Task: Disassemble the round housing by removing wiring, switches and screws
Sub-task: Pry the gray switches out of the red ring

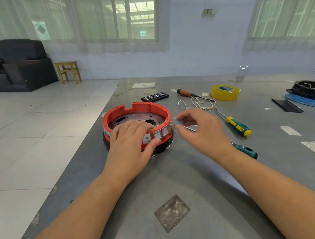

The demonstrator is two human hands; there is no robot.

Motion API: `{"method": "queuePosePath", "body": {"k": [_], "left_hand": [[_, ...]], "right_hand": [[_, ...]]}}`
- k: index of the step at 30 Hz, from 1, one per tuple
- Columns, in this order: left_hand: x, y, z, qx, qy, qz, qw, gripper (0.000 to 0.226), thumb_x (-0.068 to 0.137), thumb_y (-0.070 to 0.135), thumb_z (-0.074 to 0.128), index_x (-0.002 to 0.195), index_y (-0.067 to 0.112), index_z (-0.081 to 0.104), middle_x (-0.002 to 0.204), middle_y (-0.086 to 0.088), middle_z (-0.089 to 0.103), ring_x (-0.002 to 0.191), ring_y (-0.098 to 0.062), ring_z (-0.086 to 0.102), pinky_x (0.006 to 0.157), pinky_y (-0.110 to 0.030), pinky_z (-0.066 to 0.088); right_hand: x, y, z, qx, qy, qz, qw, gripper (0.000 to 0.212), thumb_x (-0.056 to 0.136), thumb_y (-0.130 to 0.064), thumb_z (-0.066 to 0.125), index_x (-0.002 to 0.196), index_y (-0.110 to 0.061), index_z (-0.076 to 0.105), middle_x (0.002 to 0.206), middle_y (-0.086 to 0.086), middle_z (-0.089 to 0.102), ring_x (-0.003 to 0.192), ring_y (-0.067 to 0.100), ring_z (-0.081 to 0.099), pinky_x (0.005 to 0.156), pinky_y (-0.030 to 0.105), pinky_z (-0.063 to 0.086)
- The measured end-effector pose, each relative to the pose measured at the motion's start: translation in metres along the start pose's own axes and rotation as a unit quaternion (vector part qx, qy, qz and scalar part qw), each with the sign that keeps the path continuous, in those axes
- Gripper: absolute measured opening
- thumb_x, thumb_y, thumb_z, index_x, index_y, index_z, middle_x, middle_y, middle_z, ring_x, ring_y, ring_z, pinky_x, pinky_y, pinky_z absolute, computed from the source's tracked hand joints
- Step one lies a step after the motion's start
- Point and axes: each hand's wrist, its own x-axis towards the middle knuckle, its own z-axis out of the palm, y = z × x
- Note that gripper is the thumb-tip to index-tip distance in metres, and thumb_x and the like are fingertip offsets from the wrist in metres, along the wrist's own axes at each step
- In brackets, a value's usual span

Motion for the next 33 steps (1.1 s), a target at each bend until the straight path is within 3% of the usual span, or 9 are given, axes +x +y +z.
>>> {"method": "queuePosePath", "body": {"k": [4,6,12,19,21,24,29,33], "left_hand": [[0.001,-0.001,0.007,0.025,-0.011,-0.045,0.999,0.035,0.100,0.047,0.063,0.131,0.031,0.066,0.129,0.009,0.066,0.131,-0.017,0.051,0.116,-0.040,0.021],[0.001,-0.003,0.010,0.027,-0.011,-0.056,0.998,0.034,0.100,0.048,0.062,0.130,0.034,0.066,0.128,0.012,0.065,0.132,-0.015,0.050,0.118,-0.042,0.019],[0.000,-0.008,0.011,0.022,-0.009,-0.061,0.998,0.033,0.100,0.048,0.062,0.130,0.035,0.066,0.128,0.012,0.064,0.132,-0.016,0.050,0.119,-0.043,0.021],[0.001,-0.014,0.016,0.019,-0.009,-0.065,0.998,0.039,0.097,0.055,0.051,0.129,0.037,0.065,0.127,0.015,0.063,0.129,-0.015,0.049,0.118,-0.040,0.019],[0.001,-0.015,0.017,0.018,-0.009,-0.065,0.998,0.038,0.097,0.055,0.052,0.129,0.038,0.065,0.128,0.015,0.062,0.129,-0.015,0.049,0.118,-0.041,0.020],[0.001,-0.015,0.018,0.015,-0.010,-0.069,0.997,0.038,0.097,0.055,0.053,0.129,0.038,0.065,0.128,0.016,0.062,0.130,-0.015,0.050,0.119,-0.042,0.021],[0.001,-0.014,0.018,0.018,-0.013,-0.073,0.997,0.038,0.097,0.055,0.052,0.129,0.039,0.064,0.129,0.015,0.062,0.130,-0.015,0.049,0.119,-0.043,0.023],[0.002,-0.013,0.018,0.022,-0.017,-0.075,0.997,0.039,0.097,0.056,0.051,0.129,0.039,0.064,0.130,0.015,0.062,0.131,-0.015,0.049,0.119,-0.043,0.022]], "right_hand": [[0.027,0.035,-0.009,-0.051,-0.011,0.169,0.984,0.008,0.086,-0.025,0.075,0.092,-0.026,0.070,0.085,-0.015,0.071,0.078,-0.003,0.067,0.069,0.009,0.051],[0.048,0.052,-0.006,-0.094,-0.048,0.195,0.975,0.010,0.086,-0.027,0.075,0.092,-0.025,0.068,0.088,-0.013,0.070,0.081,0.001,0.067,0.068,0.015,0.047],[0.113,0.094,0.022,-0.177,-0.141,0.196,0.954,0.018,0.084,-0.034,0.078,0.095,-0.026,0.066,0.090,-0.011,0.065,0.093,0.016,0.061,0.075,0.026,0.040],[0.147,0.134,0.045,-0.233,-0.218,0.228,0.920,0.028,0.086,-0.029,0.078,0.111,-0.024,0.066,0.114,-0.001,0.069,0.106,0.021,0.063,0.093,0.037,0.055],[0.150,0.142,0.046,-0.231,-0.247,0.229,0.913,0.037,0.087,-0.029,0.078,0.121,-0.025,0.065,0.118,-0.003,0.069,0.107,0.020,0.063,0.092,0.033,0.055],[0.158,0.149,0.043,-0.276,-0.301,0.195,0.892,0.044,0.090,-0.035,0.073,0.133,-0.028,0.063,0.127,-0.004,0.066,0.113,0.019,0.060,0.090,0.025,0.042],[0.165,0.156,0.041,-0.296,-0.335,0.172,0.878,0.039,0.088,-0.036,0.076,0.125,-0.034,0.066,0.113,-0.008,0.064,0.098,0.015,0.056,0.083,0.026,0.041],[0.165,0.158,0.037,-0.314,-0.352,0.146,0.870,0.038,0.089,-0.032,0.076,0.124,-0.033,0.064,0.106,-0.009,0.062,0.098,0.015,0.059,0.082,0.026,0.041]]}}
